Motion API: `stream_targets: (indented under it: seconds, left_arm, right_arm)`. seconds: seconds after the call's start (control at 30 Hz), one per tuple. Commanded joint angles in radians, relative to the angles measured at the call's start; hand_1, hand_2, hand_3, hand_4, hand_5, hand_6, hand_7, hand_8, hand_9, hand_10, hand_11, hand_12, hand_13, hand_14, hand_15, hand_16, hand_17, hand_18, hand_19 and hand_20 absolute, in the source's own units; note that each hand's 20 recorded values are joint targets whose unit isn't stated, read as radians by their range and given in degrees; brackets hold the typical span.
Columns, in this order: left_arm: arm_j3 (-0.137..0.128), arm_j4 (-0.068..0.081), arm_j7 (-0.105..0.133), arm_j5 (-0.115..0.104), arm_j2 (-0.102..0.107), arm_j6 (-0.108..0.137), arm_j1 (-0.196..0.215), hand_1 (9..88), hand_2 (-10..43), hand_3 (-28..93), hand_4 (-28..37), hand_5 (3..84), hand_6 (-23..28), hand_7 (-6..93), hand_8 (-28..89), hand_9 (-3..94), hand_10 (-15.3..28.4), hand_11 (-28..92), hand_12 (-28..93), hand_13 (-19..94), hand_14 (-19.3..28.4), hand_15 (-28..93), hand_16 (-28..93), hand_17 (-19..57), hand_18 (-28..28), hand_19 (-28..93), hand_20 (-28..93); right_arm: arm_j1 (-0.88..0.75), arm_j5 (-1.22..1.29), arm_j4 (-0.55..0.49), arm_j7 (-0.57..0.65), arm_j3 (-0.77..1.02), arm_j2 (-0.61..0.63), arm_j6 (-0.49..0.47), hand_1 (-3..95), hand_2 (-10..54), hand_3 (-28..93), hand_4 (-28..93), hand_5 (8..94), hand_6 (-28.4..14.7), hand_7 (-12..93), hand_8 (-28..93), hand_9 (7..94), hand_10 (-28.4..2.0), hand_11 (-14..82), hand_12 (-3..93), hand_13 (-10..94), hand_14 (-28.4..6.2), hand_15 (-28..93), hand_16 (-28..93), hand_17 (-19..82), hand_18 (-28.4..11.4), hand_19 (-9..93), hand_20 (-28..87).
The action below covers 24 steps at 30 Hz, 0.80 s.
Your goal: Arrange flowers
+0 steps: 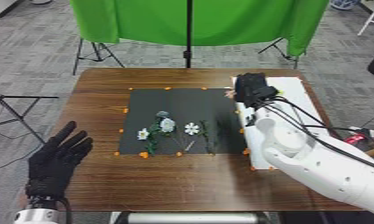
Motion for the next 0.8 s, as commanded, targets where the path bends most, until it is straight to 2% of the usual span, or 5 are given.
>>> stream_targets:
  seconds: [0.03,0.33,0.37,0.53,0.8]
  left_arm:
    - [0.015,0.005,-0.028,0.006,-0.003,-0.002,-0.011,22.8,4.6,81,-25.7,38.0,8.6,10.4,-9,35.3,20.6,23,12,23,28.0,50,-7,-8.1,28.4,53,27]
    - [0.016,0.007,-0.043,0.013,-0.011,-0.011,-0.015,22.9,4.6,81,-25.6,38.0,8.6,10.5,-9,35.2,20.6,23,12,23,28.0,50,-7,-8.2,28.4,52,29]
    - [0.013,0.008,-0.057,0.017,-0.017,-0.016,-0.019,22.9,4.6,81,-25.6,38.0,8.6,10.5,-9,35.2,20.7,23,12,23,28.0,50,-7,-8.1,28.4,52,29]
    - [0.014,0.007,-0.056,0.018,-0.019,-0.017,-0.014,22.9,4.6,81,-25.6,38.1,8.7,10.6,-9,35.2,20.6,23,12,23,27.9,50,-7,-8.1,28.4,52,30]
    - [0.015,0.005,-0.059,0.021,-0.021,-0.02,-0.01,22.9,4.6,81,-25.7,38.1,8.6,10.5,-9,35.2,20.7,23,12,23,27.9,50,-7,-8.2,28.4,51,31]
  right_arm:
    - [-0.047,-0.024,-0.031,-0.04,-0.007,-0.062,-0.103,52.6,-9.5,67,-28,87.2,5.0,13,0,90.1,-6.9,21.1,29.0,74,-4.6,71,21,30,-20.7,87,45]
    - [-0.085,-0.052,-0.053,-0.064,0.009,-0.058,-0.225,47.5,-9.5,69,-28,77.8,5.0,13,-3,82.9,-8.1,23.9,25.5,69,-5.9,72,20,26,-21.2,85,46]
    - [-0.094,-0.043,-0.061,-0.059,0.014,-0.052,-0.233,46.1,-9.5,71,-28,76.2,4.9,13,-3,81.9,-8.4,24.5,24.9,68,-6.1,73,19,26,-21.3,84,47]
    - [-0.112,-0.054,-0.074,-0.067,0.036,-0.044,-0.272,41.3,-9.5,78,-28,67.5,5.2,14,-13,76.8,-9.9,27.5,21.2,65,-7.5,74,19,23,-21.8,84,48]
    - [-0.164,-0.016,-0.157,-0.055,0.157,0.007,-0.334,37.7,-9.5,82,-28,59.6,2.7,14,-13,71.1,-11.0,32.7,17.8,61,-8.8,77,18,21,-22.5,83,50]
